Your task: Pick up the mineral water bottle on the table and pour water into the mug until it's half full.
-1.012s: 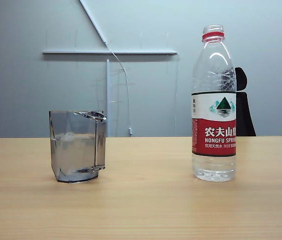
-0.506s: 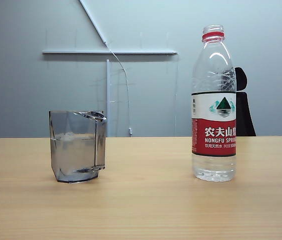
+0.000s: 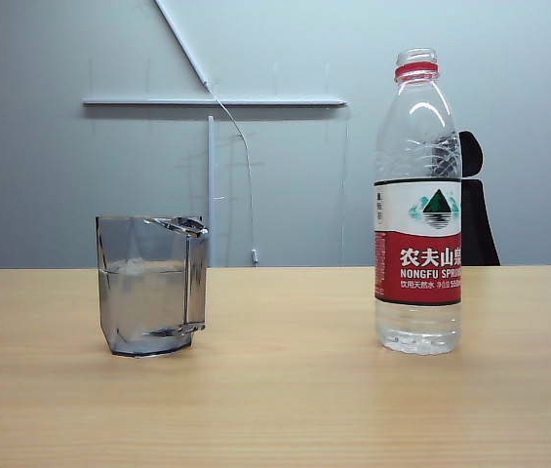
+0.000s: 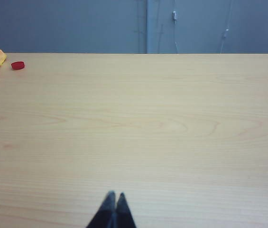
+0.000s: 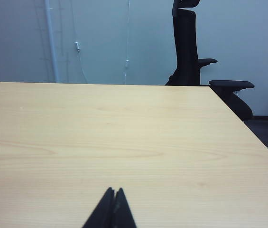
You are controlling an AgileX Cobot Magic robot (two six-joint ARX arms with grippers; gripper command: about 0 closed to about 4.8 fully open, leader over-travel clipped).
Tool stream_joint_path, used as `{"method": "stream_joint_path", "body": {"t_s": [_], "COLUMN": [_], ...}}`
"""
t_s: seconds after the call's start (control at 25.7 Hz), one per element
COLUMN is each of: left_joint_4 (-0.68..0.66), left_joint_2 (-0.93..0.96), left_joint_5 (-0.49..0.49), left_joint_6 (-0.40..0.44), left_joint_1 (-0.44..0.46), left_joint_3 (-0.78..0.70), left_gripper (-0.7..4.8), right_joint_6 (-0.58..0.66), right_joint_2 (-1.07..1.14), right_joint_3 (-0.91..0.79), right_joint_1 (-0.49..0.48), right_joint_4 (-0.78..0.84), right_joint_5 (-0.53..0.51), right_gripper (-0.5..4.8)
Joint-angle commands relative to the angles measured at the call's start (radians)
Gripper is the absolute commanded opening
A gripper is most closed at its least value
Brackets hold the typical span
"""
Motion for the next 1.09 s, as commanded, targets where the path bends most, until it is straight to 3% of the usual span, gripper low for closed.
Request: {"method": "stream_joint_path", "body": {"t_s": [0.04,0.51,0.66,1.09], "left_joint_4": [0.006,0.007,0.006,0.007], "left_joint_2": [0.001,0.001,0.001,0.001], "left_joint_5": [0.002,0.002,0.002,0.002], "left_joint_6": [-0.003,-0.003,-0.003,-0.003], "left_joint_1": [-0.001,-0.001,-0.001,-0.001], "left_joint_3": [0.003,0.003,0.003,0.003], "left_gripper": [-0.02,-0.02,-0.02,-0.02], "right_joint_6": [-0.003,-0.003,-0.002,-0.002], "right_joint_2": [-0.001,-0.001,-0.001,-0.001], "right_joint_3": [-0.005,-0.005,-0.005,-0.005], "right_joint_1": [0.000,0.000,-0.046,-0.045], "right_joint_4": [0.015,-0.008,-0.008,-0.008], "right_joint_5": [0.001,-0.014,-0.082,-0.074], "right_gripper": [-0.06,-0.05,-0.05,-0.05]}}
